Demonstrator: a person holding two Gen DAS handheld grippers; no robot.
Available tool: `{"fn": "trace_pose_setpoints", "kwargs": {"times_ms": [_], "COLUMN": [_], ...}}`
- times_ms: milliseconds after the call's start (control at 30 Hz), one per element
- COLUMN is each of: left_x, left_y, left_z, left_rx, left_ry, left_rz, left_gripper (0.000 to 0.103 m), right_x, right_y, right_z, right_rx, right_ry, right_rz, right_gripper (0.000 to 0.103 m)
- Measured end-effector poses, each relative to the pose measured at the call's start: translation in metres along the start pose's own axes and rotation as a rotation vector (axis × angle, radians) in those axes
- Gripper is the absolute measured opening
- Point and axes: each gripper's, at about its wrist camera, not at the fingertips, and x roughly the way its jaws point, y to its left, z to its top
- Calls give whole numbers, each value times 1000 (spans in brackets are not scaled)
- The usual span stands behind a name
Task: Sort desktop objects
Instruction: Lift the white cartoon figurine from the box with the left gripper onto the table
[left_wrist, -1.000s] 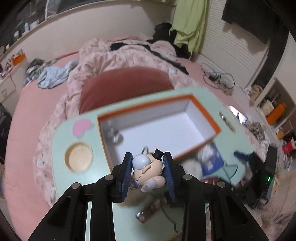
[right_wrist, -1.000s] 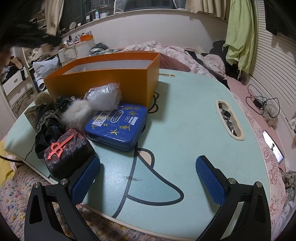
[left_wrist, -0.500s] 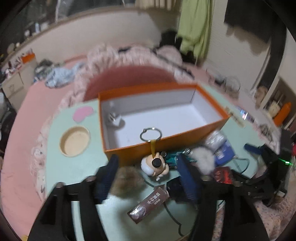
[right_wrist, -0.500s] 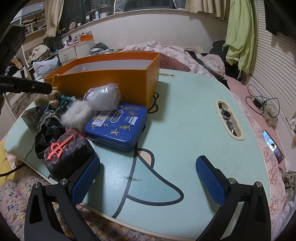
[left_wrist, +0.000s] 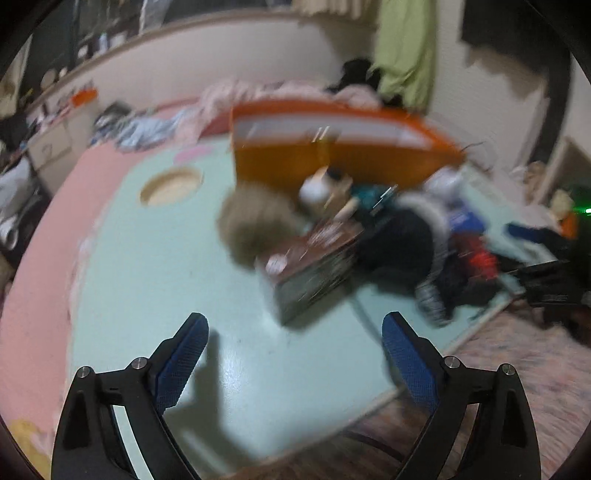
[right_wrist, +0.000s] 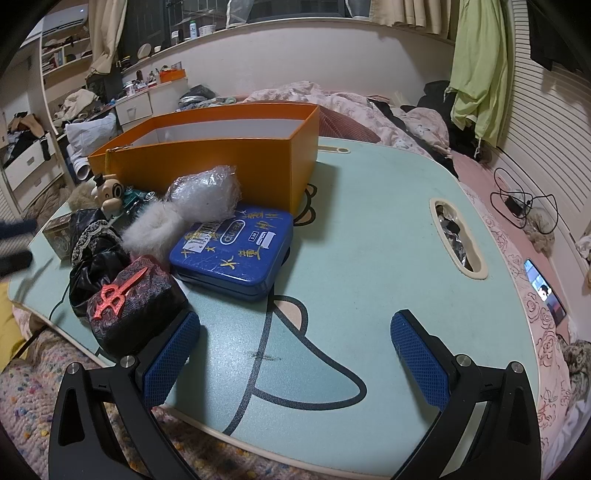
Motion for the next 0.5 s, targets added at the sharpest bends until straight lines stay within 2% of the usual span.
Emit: {"fn": "trace_pose_setpoints", "kwargs": {"times_ms": [33, 200, 500], "left_x": [4, 11, 15], "left_y": [-3, -6, -4], "left_z": [-1, -8, -4], "left_rx": [21, 18, 27], "left_ry": [-31, -138, -154], "left_rz": [51, 40, 29], "left_gripper": [100, 103, 103], "right_x": [0, -2, -2], "right_y": [0, 0, -2], "right_z": [0, 0, -1], "right_rx": [0, 0, 3], "right_ry": [0, -1, 0], "right_rz": [0, -2, -4], "right_gripper": [103, 103, 103]}}
